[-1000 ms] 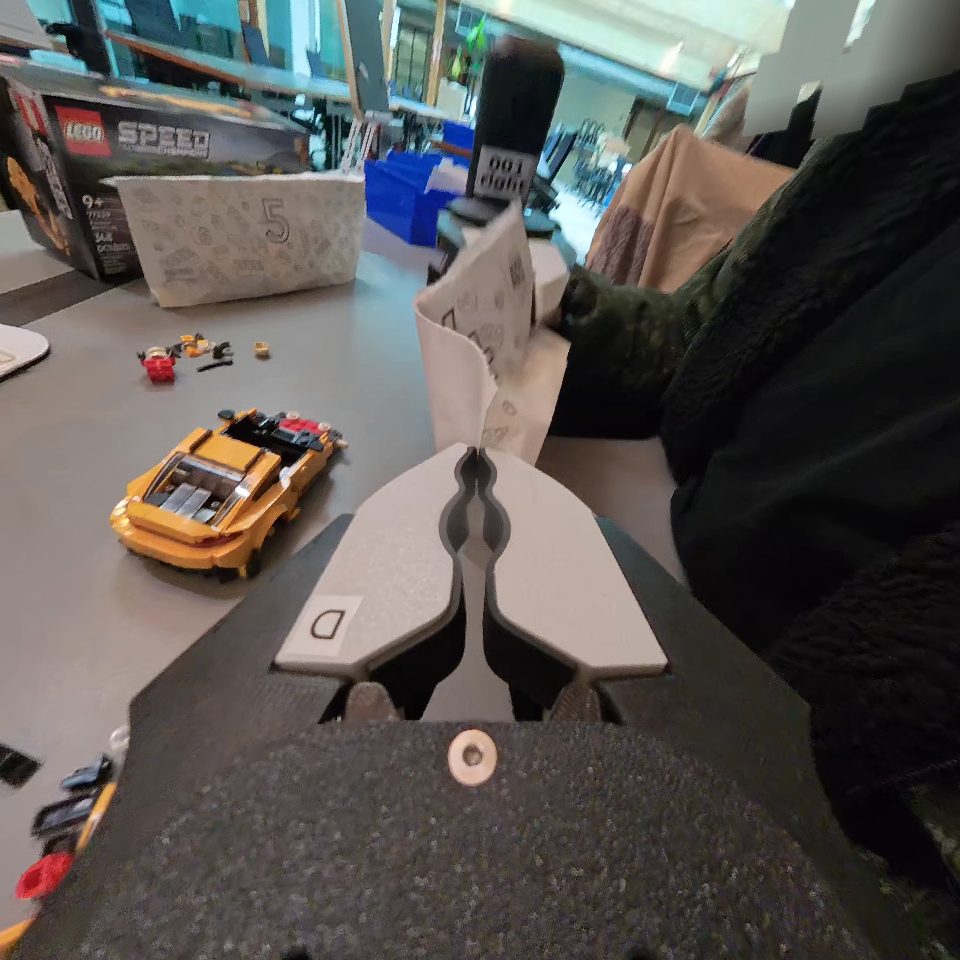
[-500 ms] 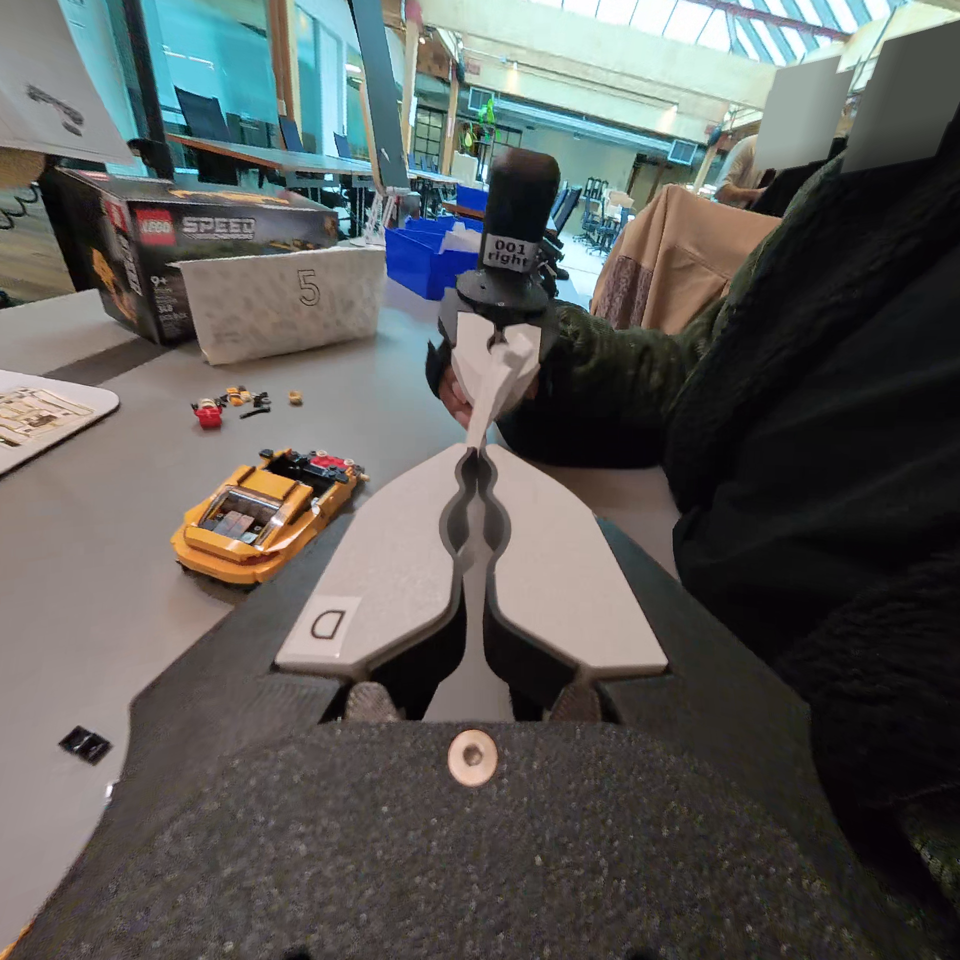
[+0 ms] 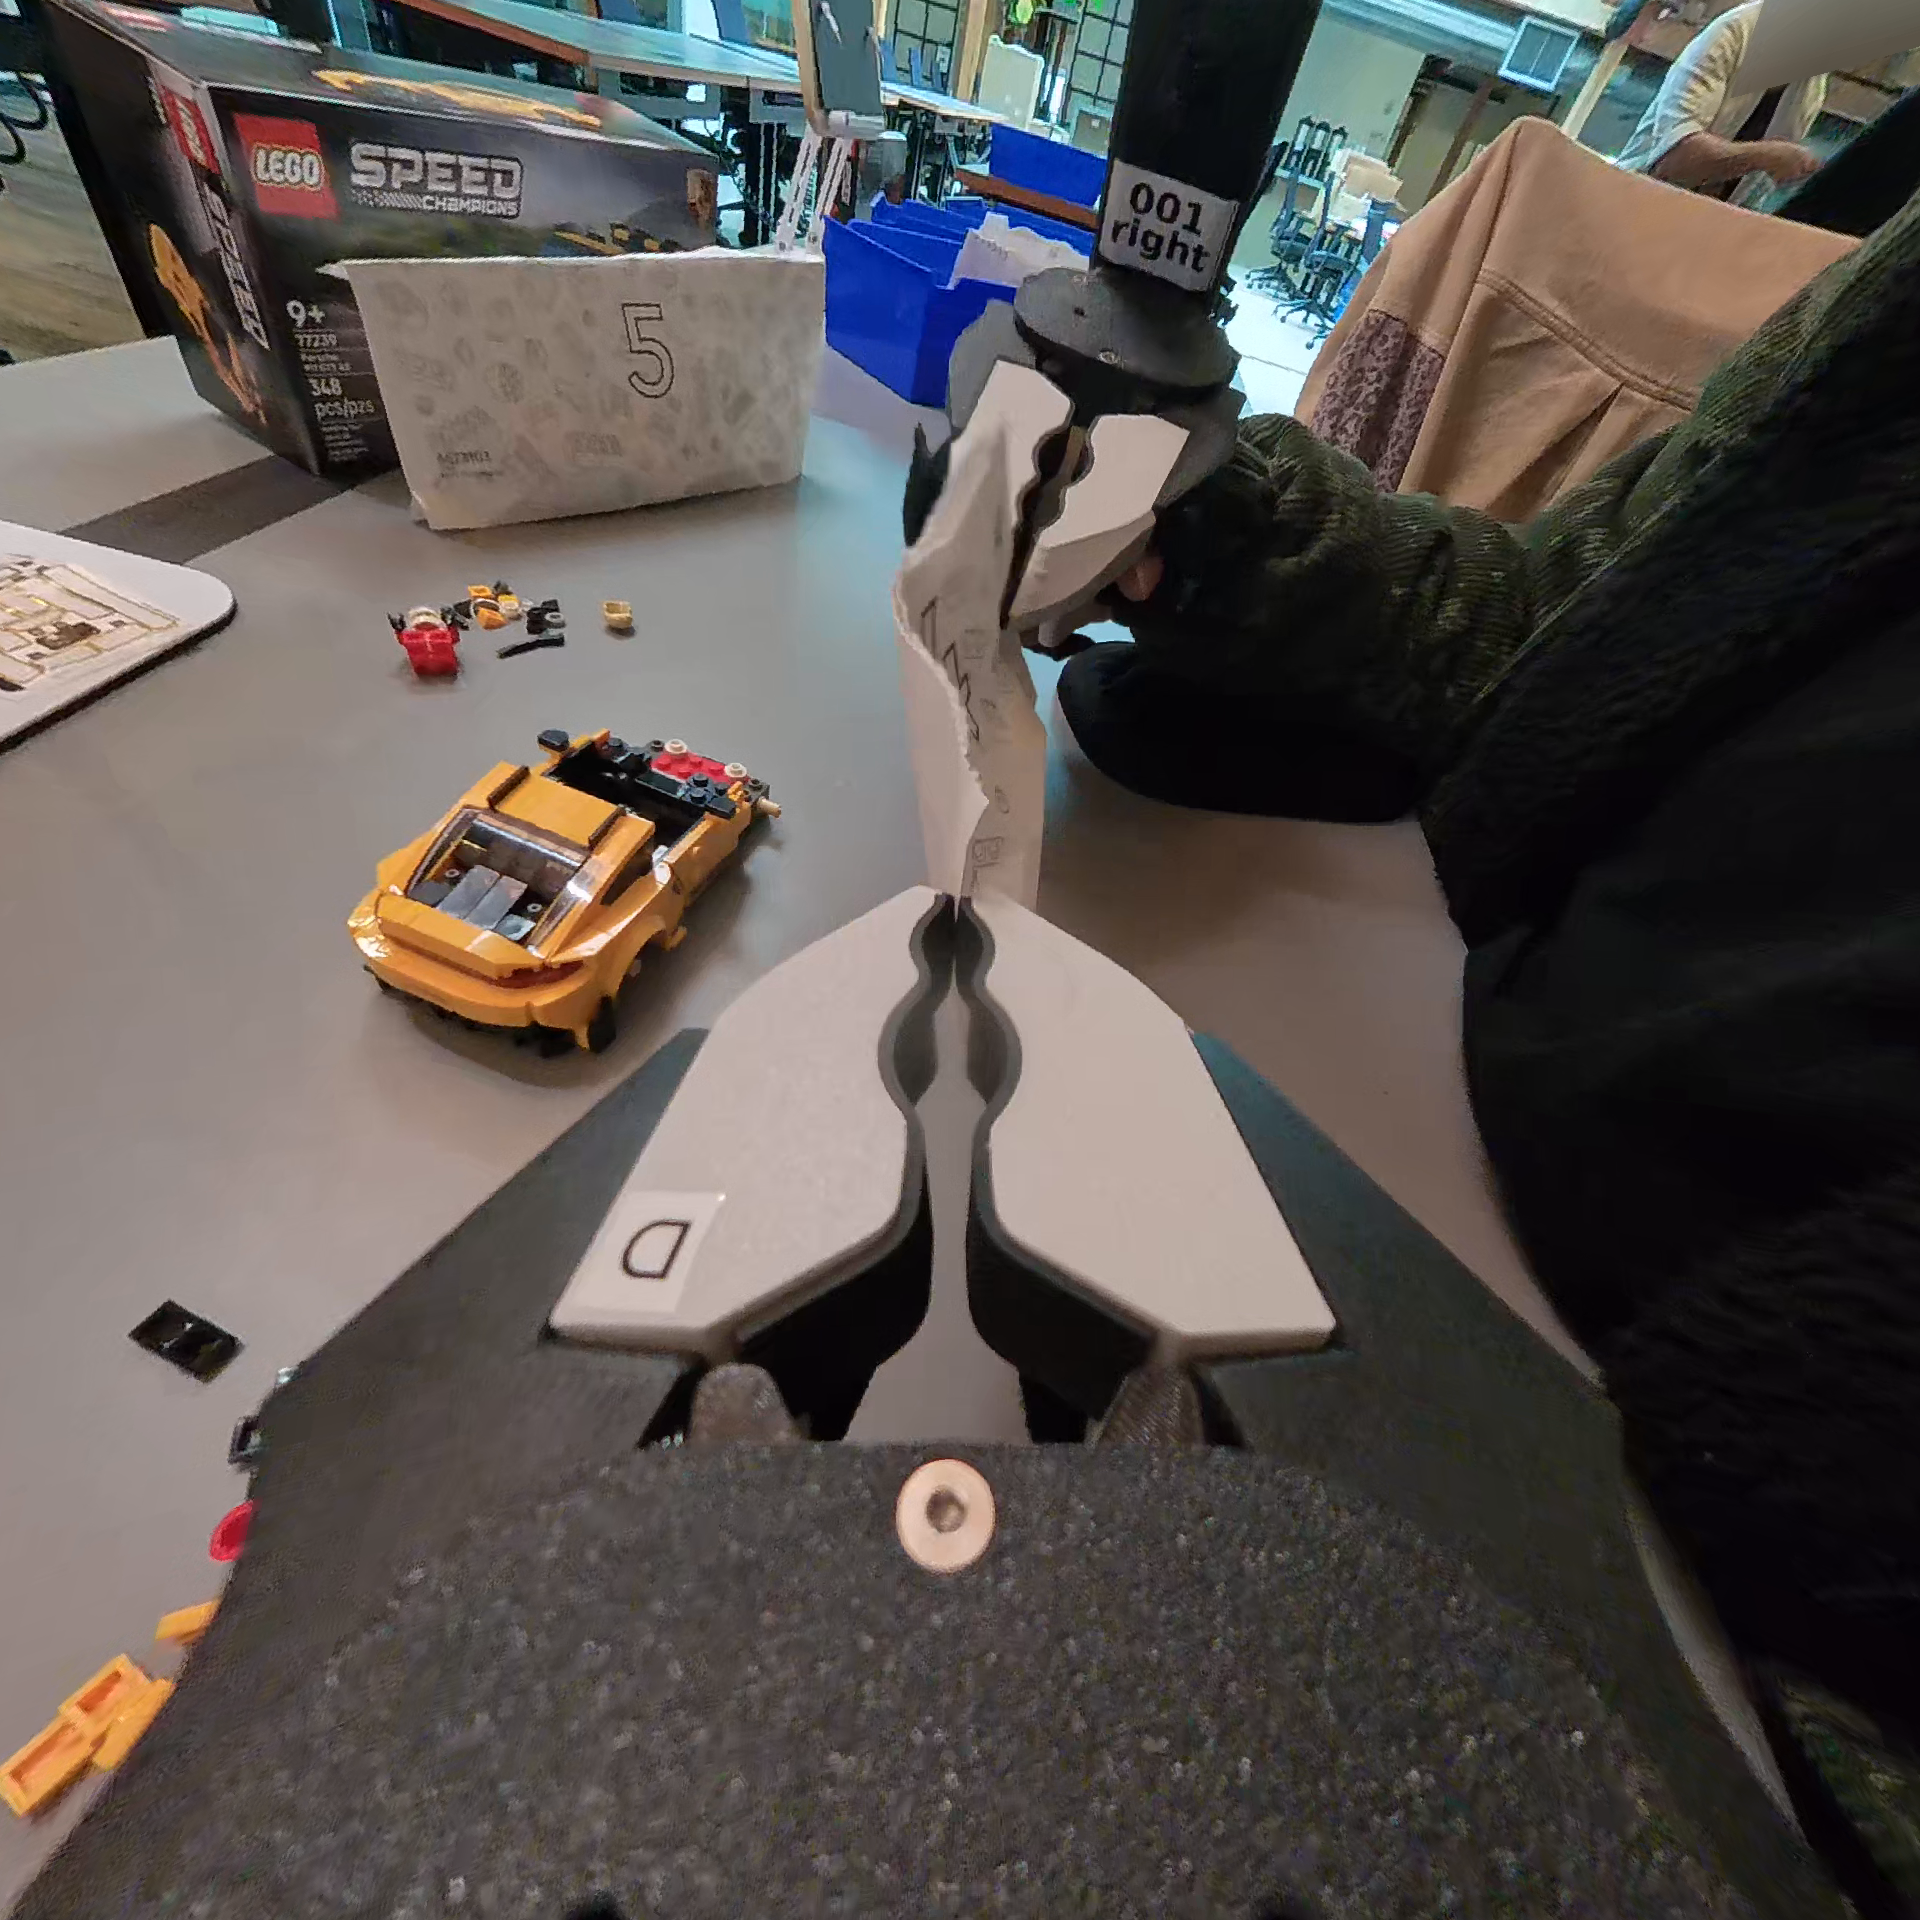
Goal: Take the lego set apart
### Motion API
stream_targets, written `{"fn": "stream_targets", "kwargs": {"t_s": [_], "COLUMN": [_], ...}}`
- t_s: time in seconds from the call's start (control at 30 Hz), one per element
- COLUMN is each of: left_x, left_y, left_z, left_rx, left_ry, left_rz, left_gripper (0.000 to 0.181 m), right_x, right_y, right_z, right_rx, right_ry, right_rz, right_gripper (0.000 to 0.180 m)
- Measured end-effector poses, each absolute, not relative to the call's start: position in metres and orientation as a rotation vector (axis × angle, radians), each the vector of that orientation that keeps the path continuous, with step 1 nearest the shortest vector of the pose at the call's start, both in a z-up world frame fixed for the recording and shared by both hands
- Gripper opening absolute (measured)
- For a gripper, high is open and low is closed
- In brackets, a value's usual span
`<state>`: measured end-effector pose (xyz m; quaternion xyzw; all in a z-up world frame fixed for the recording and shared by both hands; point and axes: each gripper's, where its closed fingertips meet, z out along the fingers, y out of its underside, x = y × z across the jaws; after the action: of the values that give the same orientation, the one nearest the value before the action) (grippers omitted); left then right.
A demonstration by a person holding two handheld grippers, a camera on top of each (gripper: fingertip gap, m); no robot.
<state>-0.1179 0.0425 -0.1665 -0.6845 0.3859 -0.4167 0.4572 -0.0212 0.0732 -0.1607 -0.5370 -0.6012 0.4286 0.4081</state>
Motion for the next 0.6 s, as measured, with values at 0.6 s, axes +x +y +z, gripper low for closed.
{"fn": "stream_targets", "kwargs": {"t_s": [0.6], "left_x": [-0.101], "left_y": [0.033], "left_z": [-0.195], "left_rx": [-1.776], "left_ry": [1.122], "left_rz": [-0.889], "left_gripper": [0.000], "right_x": [-0.042], "right_y": [0.064], "right_z": [-0.167], "right_rx": [-1.364], "right_ry": [-1.783], "right_rz": [0.694], "right_gripper": [0.000]}}
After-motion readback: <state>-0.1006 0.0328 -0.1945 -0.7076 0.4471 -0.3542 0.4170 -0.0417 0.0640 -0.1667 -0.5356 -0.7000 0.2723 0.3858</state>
